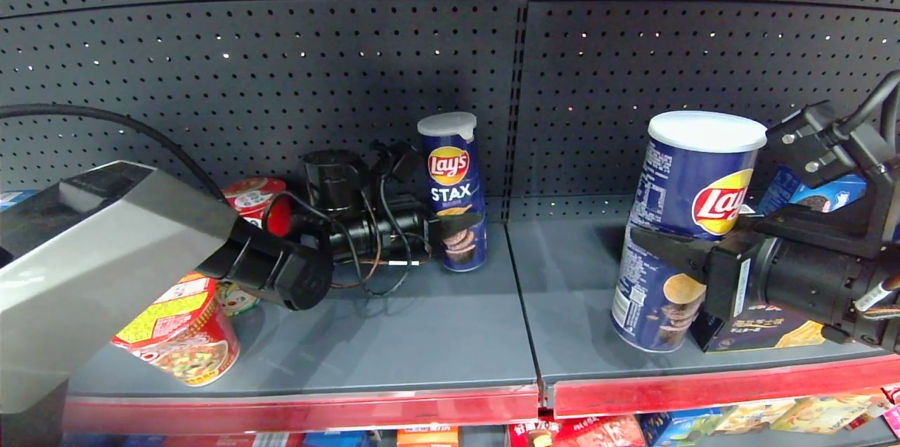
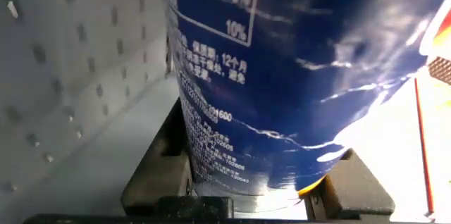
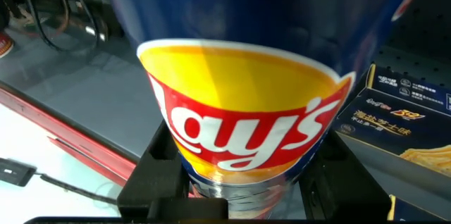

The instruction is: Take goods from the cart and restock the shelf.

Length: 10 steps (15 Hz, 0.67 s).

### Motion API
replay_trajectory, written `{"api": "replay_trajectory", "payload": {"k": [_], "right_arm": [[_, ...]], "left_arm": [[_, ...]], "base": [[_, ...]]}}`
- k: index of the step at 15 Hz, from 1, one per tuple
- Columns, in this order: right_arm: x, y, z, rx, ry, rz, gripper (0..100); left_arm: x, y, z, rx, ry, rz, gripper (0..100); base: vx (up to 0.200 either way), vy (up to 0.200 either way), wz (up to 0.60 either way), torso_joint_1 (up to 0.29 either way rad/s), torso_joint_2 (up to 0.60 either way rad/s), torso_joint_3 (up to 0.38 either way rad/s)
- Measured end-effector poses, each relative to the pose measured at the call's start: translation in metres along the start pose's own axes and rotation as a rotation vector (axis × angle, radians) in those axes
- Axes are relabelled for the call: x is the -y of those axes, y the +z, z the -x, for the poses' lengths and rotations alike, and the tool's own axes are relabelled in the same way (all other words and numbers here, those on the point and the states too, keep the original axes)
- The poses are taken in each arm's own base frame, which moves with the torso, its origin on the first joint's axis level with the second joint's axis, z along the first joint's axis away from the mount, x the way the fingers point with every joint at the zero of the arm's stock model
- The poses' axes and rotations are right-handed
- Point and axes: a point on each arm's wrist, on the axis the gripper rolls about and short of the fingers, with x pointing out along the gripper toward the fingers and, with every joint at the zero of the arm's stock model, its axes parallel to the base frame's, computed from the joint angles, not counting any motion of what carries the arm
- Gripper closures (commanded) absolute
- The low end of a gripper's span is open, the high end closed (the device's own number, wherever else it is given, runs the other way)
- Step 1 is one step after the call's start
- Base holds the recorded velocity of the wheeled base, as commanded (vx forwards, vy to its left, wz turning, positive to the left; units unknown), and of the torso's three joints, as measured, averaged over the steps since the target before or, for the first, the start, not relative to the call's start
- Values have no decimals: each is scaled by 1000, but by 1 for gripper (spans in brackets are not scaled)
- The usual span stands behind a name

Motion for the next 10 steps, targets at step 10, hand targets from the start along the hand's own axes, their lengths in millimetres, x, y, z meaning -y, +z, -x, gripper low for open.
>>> {"api": "replay_trajectory", "payload": {"k": [10], "right_arm": [[4,-6,10,-7,-11,-1,100]], "left_arm": [[66,23,26,-5,19,-15,100]], "base": [[0,0,0,0,0,0]]}}
